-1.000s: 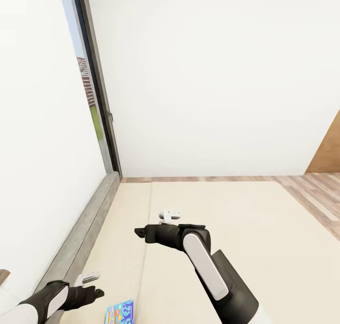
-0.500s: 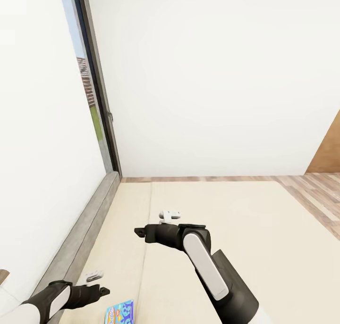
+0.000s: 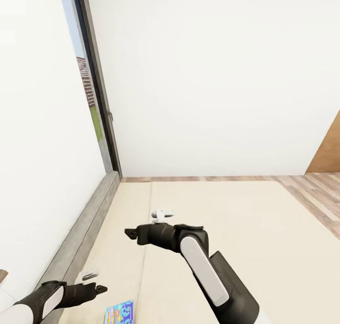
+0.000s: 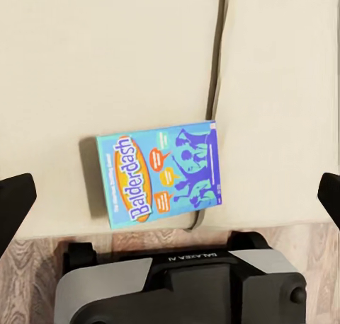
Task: Put all the toys in the child's room - the three board games (two on the bed and one on the table), the two jigsaw puzzles on the table, and the tennis ball on the table - inside the toy box on the table in the child's room.
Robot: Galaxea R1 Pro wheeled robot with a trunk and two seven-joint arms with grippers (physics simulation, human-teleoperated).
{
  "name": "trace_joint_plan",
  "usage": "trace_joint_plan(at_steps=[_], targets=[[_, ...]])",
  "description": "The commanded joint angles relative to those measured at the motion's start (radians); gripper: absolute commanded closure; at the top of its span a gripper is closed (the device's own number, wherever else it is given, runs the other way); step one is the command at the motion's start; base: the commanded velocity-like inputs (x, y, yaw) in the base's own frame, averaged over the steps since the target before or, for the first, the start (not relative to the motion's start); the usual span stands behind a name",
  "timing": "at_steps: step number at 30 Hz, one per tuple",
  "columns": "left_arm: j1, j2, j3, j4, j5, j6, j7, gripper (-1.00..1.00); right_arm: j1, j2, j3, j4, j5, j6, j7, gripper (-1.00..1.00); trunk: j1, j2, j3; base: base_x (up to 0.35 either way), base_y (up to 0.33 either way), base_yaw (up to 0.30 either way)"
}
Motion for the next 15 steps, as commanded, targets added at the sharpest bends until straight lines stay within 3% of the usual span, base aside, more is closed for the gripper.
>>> trace_joint_plan(at_steps=[1,15], targets=[[-0.001,0.002,-0.003,-0.001,0.007,0.006,-0.028,-1.0,-0.001,0.0,0.044,-0.002,-0.009,0.002,-0.005,-1.0,0.004,-0.009,-0.005,0.0,0.0,0.0],[-0.001,0.003,-0.003,-0.001,0.007,-0.003,-0.023,-1.0,-0.001,0.0,0.06,-0.006,-0.01,0.0,0.003,-1.0,0.058,-0.107,-0.049,0.0,0.0,0.0]])
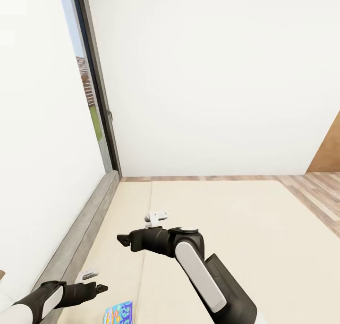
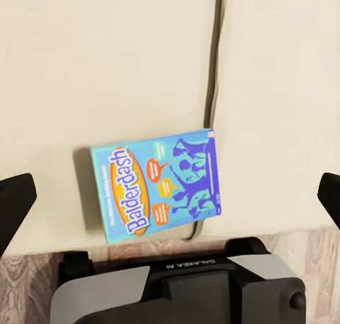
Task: Put all the toys in the child's room - the three board games (two on the bed and one on the table), the two jigsaw puzzles on the table, and the tennis ball on the table - inside the toy box on the table in the child's room.
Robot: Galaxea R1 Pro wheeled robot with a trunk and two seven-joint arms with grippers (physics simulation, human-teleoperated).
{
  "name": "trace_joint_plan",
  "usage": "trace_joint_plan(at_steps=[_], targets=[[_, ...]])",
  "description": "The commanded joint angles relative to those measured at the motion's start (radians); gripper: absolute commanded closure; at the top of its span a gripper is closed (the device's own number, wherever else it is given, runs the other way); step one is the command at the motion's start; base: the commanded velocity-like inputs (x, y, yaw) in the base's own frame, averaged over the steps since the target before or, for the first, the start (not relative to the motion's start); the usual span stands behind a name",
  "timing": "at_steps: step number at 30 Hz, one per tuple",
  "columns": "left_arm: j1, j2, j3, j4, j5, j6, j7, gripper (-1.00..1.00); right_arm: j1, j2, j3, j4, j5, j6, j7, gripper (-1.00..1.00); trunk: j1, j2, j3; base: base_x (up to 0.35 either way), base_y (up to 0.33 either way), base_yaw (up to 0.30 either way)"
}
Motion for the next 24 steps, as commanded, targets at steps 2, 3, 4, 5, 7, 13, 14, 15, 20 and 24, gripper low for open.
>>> trace_joint_plan(at_steps=[2,3,4,5,7,13,14,15,20,24], targets=[[-0.001,0.0,-0.003,-0.001,0.008,0.007,0.0,-1.0,-0.001,0.0,0.001,-0.001,-0.01,0.002,-0.01,-1.0,0.008,-0.016,-0.008,0.0,0.0,0.0],[-0.001,-0.001,-0.003,-0.001,0.008,0.004,0.001,-1.0,-0.001,0.0,0.001,-0.001,-0.01,0.002,-0.01,-1.0,0.012,-0.023,-0.011,0.0,0.0,0.0],[-0.001,-0.001,-0.003,-0.001,0.008,0.003,0.002,-1.0,-0.001,0.0,0.001,-0.001,-0.01,0.002,-0.01,-1.0,0.016,-0.03,-0.014,0.0,0.0,0.0],[-0.001,-0.001,-0.003,-0.001,0.008,0.002,0.002,-1.0,-0.001,0.0,0.001,-0.001,-0.01,0.002,-0.01,-1.0,0.02,-0.037,-0.017,0.0,0.0,0.0],[-0.001,-0.002,-0.003,-0.001,0.008,-0.001,0.003,-1.0,-0.001,0.0,0.001,-0.001,-0.01,0.002,-0.01,-1.0,0.027,-0.051,-0.024,0.0,0.0,0.0],[-0.001,-0.004,-0.003,-0.001,0.008,-0.006,0.006,-1.0,-0.001,0.0,0.001,-0.001,-0.01,0.002,-0.01,-1.0,0.05,-0.093,-0.042,0.0,0.0,0.0],[-0.001,-0.005,-0.003,-0.001,0.008,-0.007,0.007,-1.0,-0.001,0.0,0.0,-0.001,-0.01,0.002,-0.01,-1.0,0.054,-0.1,-0.046,0.0,0.0,0.0],[-0.001,-0.005,-0.003,-0.001,0.008,-0.008,0.008,-1.0,-0.001,0.0,0.0,-0.001,-0.01,0.002,-0.01,-1.0,0.058,-0.107,-0.049,0.0,0.0,0.0],[-0.001,-0.007,-0.003,0.0,0.008,-0.018,0.025,-1.0,-0.001,0.0,0.0,-0.001,-0.008,0.002,-0.01,-1.0,0.077,-0.142,-0.064,0.0,0.0,0.0],[-0.001,-0.013,-0.002,0.023,0.009,-0.027,0.043,-1.0,-0.001,0.0,-0.001,-0.001,-0.007,0.002,-0.01,-1.0,0.092,-0.17,-0.077,0.0,0.0,0.0]])
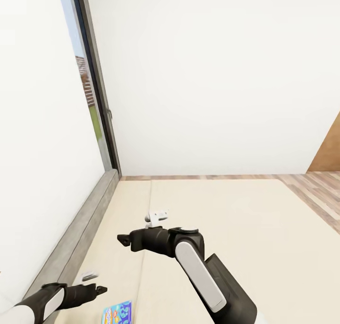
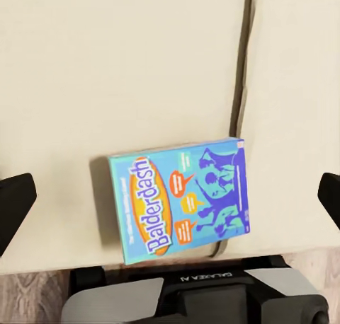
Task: Put all the toys in the child's room - the three board games (two on the bed and one on the table), the two jigsaw puzzles on the table, and the tennis ball on the table - inside the toy box on the table in the child's room.
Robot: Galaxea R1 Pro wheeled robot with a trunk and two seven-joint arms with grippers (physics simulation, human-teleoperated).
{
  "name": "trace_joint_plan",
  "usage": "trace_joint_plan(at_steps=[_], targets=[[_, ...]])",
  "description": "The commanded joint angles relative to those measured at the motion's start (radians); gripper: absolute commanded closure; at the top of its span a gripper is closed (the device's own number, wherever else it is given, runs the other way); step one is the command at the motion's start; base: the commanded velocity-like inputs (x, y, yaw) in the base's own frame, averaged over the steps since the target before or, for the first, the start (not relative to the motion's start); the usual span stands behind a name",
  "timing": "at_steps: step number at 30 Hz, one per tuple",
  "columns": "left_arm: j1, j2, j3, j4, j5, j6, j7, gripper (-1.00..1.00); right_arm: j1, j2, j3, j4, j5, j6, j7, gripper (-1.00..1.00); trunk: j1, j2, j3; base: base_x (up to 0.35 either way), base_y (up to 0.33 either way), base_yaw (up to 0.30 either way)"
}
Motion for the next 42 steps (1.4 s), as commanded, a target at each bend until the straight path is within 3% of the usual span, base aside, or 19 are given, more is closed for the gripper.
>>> trace_joint_plan(at_steps=[1,42], targets=[[-0.001,-0.001,-0.003,0.003,0.008,0.007,0.001,-1.0,-0.001,0.0,0.0,-0.001,-0.01,0.002,-0.01,-1.0,0.004,-0.008,-0.005,0.0,0.0,0.0],[0.005,-0.039,-0.003,0.052,0.01,0.018,0.004,-1.0,-0.001,0.0,-0.005,-0.001,-0.01,0.002,-0.01,-1.0,0.161,-0.295,-0.133,0.0,0.0,0.0]])
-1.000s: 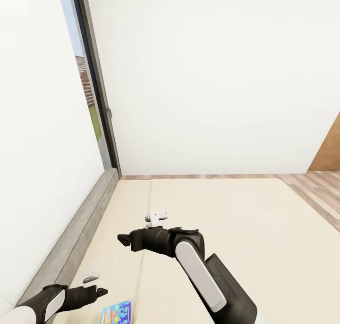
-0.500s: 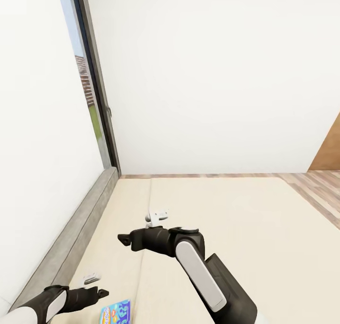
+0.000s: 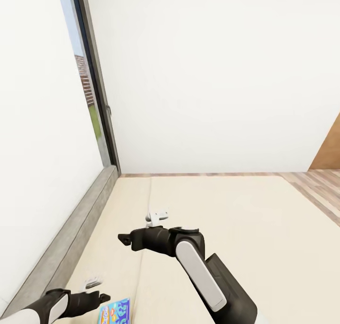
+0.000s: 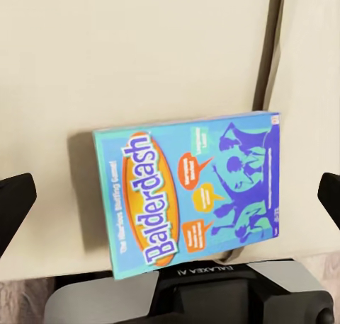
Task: Put all the toys in the child's room - the three board games (two on the bed and one on the table), the two jigsaw puzzles on the table, and the tennis ball on the table - inside the toy box on the table in the child's room.
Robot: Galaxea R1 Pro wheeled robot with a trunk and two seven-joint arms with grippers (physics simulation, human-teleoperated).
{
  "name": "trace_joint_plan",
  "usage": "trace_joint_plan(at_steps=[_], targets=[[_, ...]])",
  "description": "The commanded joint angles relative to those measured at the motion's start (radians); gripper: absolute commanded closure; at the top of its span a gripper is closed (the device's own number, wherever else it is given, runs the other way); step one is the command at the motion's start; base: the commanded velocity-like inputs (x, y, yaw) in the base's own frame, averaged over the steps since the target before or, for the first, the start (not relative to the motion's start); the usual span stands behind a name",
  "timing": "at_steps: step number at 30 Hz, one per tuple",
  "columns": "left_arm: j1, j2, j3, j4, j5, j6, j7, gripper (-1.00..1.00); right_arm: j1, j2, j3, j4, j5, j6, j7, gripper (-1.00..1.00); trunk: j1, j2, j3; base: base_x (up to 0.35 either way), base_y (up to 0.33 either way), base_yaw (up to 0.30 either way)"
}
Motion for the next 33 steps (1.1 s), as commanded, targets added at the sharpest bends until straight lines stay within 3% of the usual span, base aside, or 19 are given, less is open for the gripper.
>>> trace_joint_plan(at_steps=[1,9,33], targets=[[0.0,0.0,-0.007,-0.001,0.011,0.007,-0.001,-1.0,-0.001,0.0,0.0,-0.001,-0.01,0.002,-0.01,-1.0,0.004,-0.008,-0.004,0.0,0.0,0.0],[0.0,-0.001,-0.007,0.003,0.011,0.007,0.0,-1.0,-0.001,0.0,-0.002,-0.001,-0.01,0.002,-0.012,-1.0,0.035,-0.064,-0.029,0.0,0.0,0.0],[0.01,0.003,-0.007,0.009,0.012,-0.003,-0.003,-1.0,-0.001,0.0,-0.002,-0.001,-0.012,0.003,-0.014,-1.0,0.042,-0.078,-0.036,0.0,0.0,0.0]])
